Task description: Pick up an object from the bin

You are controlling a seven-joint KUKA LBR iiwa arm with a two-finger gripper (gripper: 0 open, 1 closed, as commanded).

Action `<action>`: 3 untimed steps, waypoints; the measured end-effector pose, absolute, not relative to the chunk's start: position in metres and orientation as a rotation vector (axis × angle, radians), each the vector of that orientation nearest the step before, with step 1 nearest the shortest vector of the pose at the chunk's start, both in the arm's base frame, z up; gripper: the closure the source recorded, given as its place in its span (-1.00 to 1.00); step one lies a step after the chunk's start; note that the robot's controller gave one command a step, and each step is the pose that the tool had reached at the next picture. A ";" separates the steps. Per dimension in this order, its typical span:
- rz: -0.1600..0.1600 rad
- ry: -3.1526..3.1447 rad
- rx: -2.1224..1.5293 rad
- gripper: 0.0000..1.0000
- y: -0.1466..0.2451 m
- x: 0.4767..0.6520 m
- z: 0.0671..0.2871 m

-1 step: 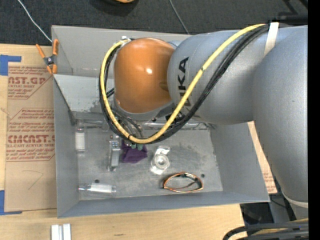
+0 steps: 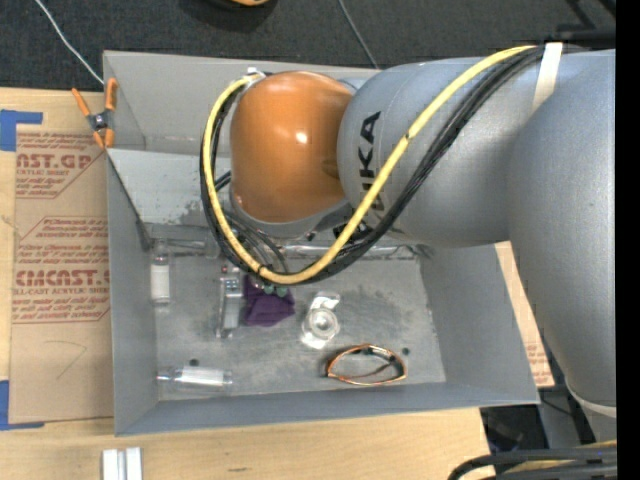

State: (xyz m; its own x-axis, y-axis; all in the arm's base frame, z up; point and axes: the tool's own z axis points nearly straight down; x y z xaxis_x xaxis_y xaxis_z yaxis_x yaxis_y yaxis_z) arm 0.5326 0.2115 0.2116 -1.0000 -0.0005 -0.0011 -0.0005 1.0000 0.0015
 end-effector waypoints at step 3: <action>0.014 3.142 0.089 -1.00 0.217 0.478 0.100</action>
Offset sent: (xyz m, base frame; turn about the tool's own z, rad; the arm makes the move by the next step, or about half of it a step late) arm 0.0209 -0.0796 -0.1416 -0.2286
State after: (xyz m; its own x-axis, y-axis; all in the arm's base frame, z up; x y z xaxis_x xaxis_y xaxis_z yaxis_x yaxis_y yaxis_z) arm 0.4776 0.2173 0.1002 -0.9984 0.0563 0.0019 0.0563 0.9984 0.0091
